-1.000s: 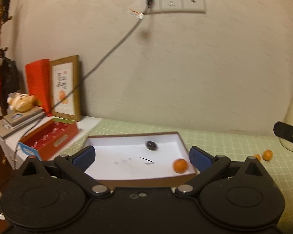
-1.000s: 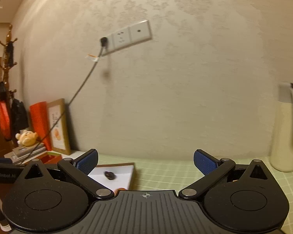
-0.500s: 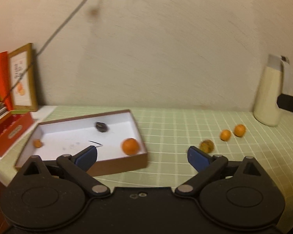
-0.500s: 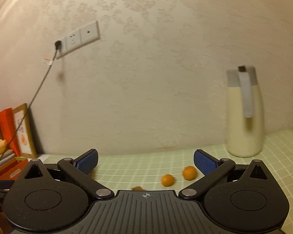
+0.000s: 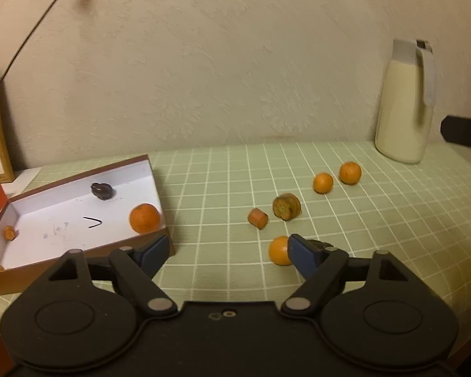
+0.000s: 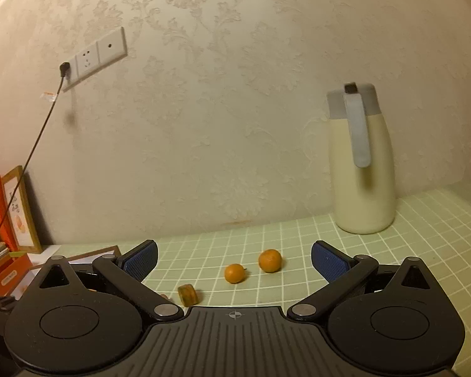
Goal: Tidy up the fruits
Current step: 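Lower the left tool toward an orange while the right tool approaches a dark chestnut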
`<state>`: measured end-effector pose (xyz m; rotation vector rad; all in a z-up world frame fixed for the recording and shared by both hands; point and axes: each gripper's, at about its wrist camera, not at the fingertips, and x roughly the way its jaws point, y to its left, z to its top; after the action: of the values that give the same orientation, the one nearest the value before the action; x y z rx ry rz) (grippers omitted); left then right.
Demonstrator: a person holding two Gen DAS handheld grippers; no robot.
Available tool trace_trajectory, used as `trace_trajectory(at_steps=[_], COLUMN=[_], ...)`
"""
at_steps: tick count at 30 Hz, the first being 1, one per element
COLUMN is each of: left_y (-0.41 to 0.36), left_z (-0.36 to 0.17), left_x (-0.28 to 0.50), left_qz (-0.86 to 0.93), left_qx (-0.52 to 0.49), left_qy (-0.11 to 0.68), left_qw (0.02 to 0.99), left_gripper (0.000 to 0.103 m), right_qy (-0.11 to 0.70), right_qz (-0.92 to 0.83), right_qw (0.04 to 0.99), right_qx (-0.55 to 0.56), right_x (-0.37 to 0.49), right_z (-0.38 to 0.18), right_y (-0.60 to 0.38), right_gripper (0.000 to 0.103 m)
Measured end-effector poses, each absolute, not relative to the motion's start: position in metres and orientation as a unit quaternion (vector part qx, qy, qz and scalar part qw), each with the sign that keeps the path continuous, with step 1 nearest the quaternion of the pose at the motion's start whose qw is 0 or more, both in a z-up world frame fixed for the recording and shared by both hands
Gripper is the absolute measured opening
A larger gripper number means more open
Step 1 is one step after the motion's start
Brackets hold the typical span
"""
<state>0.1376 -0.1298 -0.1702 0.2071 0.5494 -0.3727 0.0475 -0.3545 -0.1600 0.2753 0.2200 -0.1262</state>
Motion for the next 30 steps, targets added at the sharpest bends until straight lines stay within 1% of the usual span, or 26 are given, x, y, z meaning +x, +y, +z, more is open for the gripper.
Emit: trace_trajectory(at_steps=[10, 17, 24, 28, 30], left_y=[-0.15, -0.159, -0.169, -0.174, -0.176], left_z=[-0.188, -0.201, -0.209, -0.215, -0.218], left_x=[0.147, 0.155, 0.162, 0.166, 0.169], left_qz=[-0.199, -0.202, -0.206, -0.208, -0.207], left_qx=[0.119, 0.129, 0.136, 0.141, 0.14], left_qy=[0.29, 0.305, 0.311, 0.314, 0.317], left_qw=[0.928, 0.922, 0.918, 0.916, 0.915], left_gripper=[0.068, 0.061, 0.061, 0.056, 0.052], right_qy=[0.127, 0.135, 0.143, 0.143, 0.143], right_qz=[-0.06, -0.06, -0.056, -0.055, -0.055], right_qw=[0.98, 0.979, 0.978, 0.978, 0.977], right_qx=[0.139, 0.142, 0.141, 0.144, 0.148], right_x=[0.048, 0.049, 0.049, 0.049, 0.05], right_z=[-0.166, -0.169, -0.171, -0.171, -0.171], right_y=[-0.357, -0.36, -0.36, -0.361, -0.362], right_gripper=[0.103, 0.103, 0.103, 0.103, 0.103])
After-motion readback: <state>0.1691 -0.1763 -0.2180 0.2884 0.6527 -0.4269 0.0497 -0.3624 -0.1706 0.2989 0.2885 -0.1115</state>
